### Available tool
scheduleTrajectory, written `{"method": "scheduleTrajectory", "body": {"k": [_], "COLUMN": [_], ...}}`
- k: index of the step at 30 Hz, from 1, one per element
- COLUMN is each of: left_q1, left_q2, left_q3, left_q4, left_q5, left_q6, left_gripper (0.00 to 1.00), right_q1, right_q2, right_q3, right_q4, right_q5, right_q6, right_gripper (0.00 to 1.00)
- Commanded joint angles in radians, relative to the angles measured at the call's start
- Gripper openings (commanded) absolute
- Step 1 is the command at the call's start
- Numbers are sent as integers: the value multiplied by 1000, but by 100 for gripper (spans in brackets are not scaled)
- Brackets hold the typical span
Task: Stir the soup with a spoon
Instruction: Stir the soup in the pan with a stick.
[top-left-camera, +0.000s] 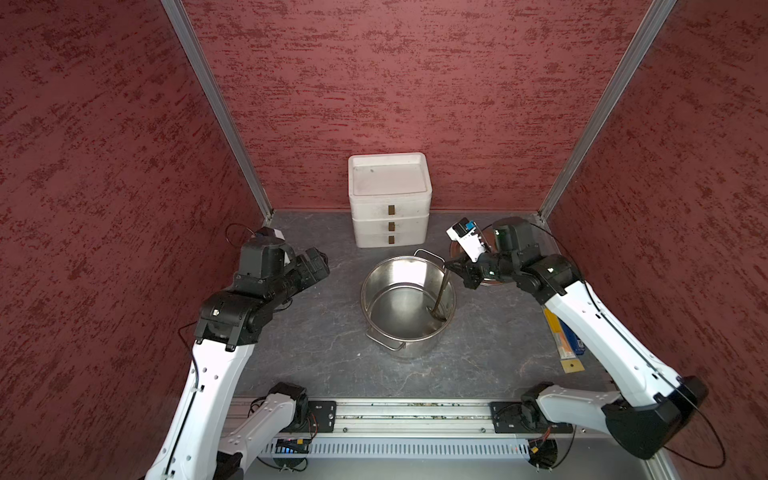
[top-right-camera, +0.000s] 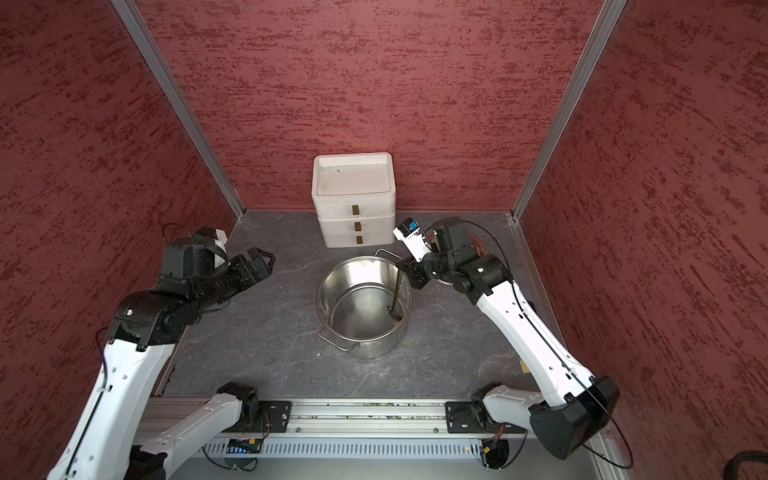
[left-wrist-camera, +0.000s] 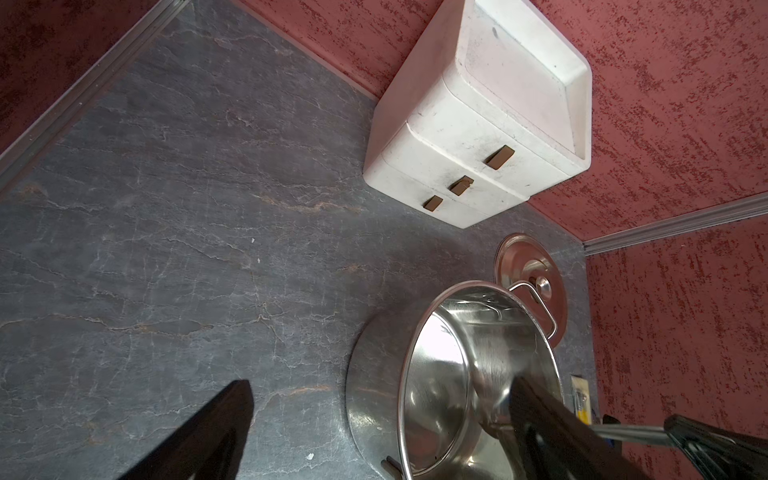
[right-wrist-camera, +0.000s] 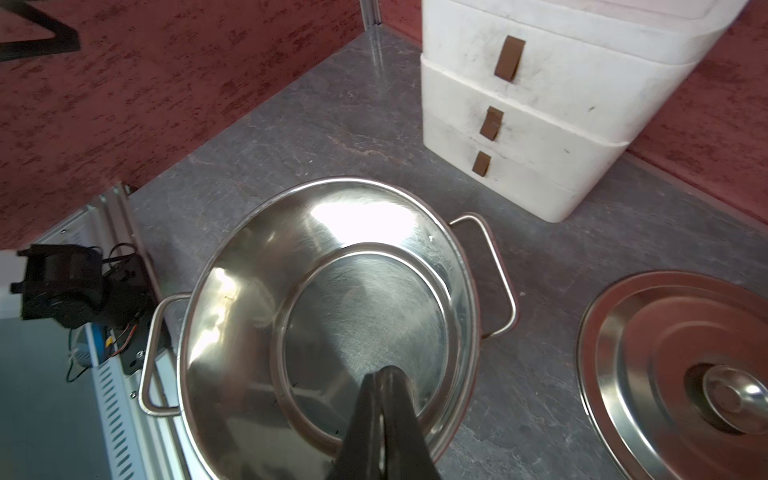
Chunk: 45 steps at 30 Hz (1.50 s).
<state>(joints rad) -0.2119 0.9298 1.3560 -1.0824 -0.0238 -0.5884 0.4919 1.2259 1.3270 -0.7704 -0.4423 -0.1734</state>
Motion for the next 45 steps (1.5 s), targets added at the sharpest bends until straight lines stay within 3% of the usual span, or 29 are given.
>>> {"method": "scheduleTrajectory", "body": {"k": [1, 11, 18, 26, 32, 39, 45], "left_q1": [6, 6, 6, 6, 6, 7, 8], "left_q2": [6, -12, -33, -40, -40, -41, -33], "left_q3": [-3, -10, -2, 8, 12, 8, 11], "left_q4": [27, 17, -2, -12, -20, -17, -15], "left_q5": [14, 12, -7, -14, -18, -20, -22], "left_q6": [16, 4, 1, 1, 9, 18, 32], "left_gripper": [100, 100, 100, 100, 100, 100, 100], "right_q1": [49, 298, 332, 307, 238, 132, 58], "right_q2": [-19, 169, 421, 616, 643, 569, 421], "right_q3": [-10, 126, 362, 578, 616, 514, 350], "right_q4": [-2, 148, 132, 115, 130, 116, 103], "right_q5": [-120, -143, -81, 86, 180, 244, 277], "right_q6": [-1, 5, -15, -52, -34, -17, -3], "right_gripper": [0, 0, 0, 0, 0, 0, 0]}}
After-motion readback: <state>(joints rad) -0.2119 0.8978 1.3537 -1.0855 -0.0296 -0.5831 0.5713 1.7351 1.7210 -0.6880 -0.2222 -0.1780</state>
